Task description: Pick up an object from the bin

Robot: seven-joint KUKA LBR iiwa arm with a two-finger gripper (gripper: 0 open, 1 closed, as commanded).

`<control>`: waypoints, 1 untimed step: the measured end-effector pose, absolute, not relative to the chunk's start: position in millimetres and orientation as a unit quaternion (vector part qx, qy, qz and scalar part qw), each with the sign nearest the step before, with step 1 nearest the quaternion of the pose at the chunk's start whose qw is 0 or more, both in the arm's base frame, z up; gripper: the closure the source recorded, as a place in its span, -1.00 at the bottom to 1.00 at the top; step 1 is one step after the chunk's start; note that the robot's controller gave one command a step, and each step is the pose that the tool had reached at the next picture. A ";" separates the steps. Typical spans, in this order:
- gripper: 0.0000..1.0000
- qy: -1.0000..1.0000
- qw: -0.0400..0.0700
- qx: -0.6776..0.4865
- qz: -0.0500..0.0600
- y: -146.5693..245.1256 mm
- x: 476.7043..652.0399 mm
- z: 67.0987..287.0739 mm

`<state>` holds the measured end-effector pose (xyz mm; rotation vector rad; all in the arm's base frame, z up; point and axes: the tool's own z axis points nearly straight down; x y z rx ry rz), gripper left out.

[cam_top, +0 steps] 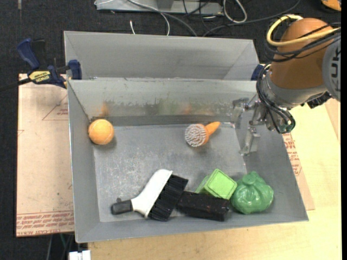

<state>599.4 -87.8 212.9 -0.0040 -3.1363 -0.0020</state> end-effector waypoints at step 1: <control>-1.00 -1.000 -0.001 0.000 0.000 -87.4 601.0 217.5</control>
Offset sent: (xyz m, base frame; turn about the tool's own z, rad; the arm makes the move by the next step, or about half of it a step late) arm 0.0536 0.0516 -0.1429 -0.2532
